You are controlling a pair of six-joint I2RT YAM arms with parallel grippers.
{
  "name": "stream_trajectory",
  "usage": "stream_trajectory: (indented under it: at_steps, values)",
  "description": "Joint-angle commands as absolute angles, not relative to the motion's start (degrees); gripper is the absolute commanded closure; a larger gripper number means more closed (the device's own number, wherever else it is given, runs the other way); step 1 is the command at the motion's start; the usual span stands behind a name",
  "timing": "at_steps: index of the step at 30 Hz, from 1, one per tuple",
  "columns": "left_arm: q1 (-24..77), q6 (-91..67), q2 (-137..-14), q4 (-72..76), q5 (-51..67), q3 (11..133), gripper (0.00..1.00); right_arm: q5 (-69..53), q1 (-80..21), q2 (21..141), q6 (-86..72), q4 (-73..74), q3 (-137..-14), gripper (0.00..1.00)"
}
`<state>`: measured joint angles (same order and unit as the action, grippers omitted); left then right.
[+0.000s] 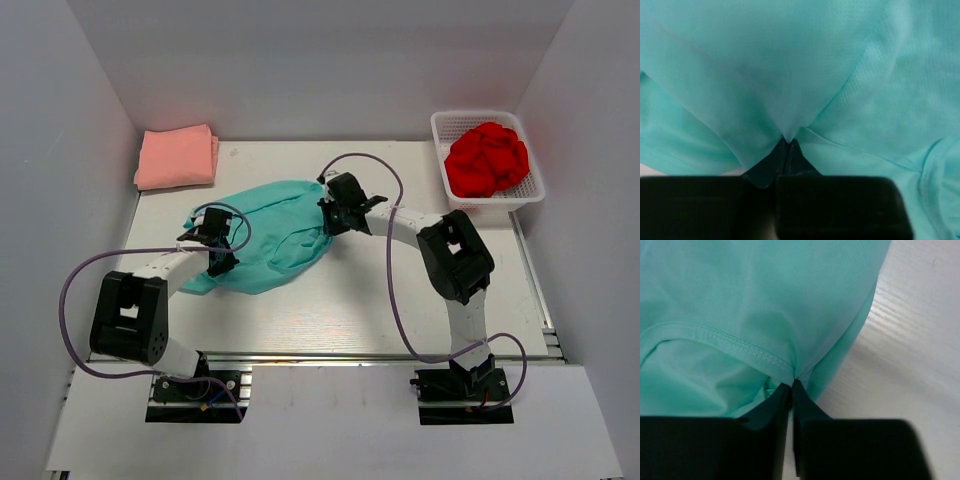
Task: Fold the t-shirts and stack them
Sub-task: Flatten out the tshirt
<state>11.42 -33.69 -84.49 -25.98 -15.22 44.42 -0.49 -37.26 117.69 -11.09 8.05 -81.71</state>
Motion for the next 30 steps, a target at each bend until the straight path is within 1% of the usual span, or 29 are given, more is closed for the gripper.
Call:
stream_trajectory:
  at_steps: [1,5,6,8,13,15,17,21,23,27,30]
  values:
    - [11.2,-31.8,-81.2,-23.8,-16.0,47.1,1.00,3.8,-37.4,115.6,-12.4,7.6,-84.2,1.00]
    - [11.8,-28.6,-75.8,-19.1,-16.0,47.6,1.00,5.3,-37.4,111.0,-12.0,6.1,-83.8,1.00]
    - [12.3,-27.9,-72.2,-17.5,-16.0,47.6,1.00,5.4,-37.6,110.2,-11.9,5.5,-83.6,1.00]
    - [12.3,-26.5,-68.9,-14.3,-15.3,46.9,1.00,5.4,-37.4,106.9,-11.7,4.7,-82.7,1.00]
    - [12.3,-24.0,-60.9,-13.4,-12.3,47.6,1.00,5.4,-37.2,100.2,-11.3,0.6,-78.8,1.00]
    - [12.3,-22.0,-59.2,-12.0,-9.9,49.5,1.00,5.9,-37.4,96.4,-10.3,-1.0,-78.3,1.00]
    - [12.3,-20.7,-57.4,-12.0,-9.8,52.2,1.00,6.8,-37.3,92.5,-8.3,-1.1,-78.8,1.00]
    - [12.3,-19.8,-54.4,-11.4,-11.1,57.0,1.00,16.5,-37.0,86.5,-5.5,-2.8,-80.7,1.00]
    - [12.3,-17.7,-53.0,-8.6,-9.9,59.8,1.00,19.2,-37.0,83.0,-3.3,-4.3,-82.3,1.00]
    - [12.3,-14.4,-51.1,-7.2,-5.5,65.8,1.00,20.2,-37.0,78.8,2.3,-4.6,-85.6,1.00]
    - [12.3,-13.1,-49.8,-6.7,-1.4,70.4,1.00,18.2,-37.0,73.6,5.2,-5.2,-86.5,1.00]
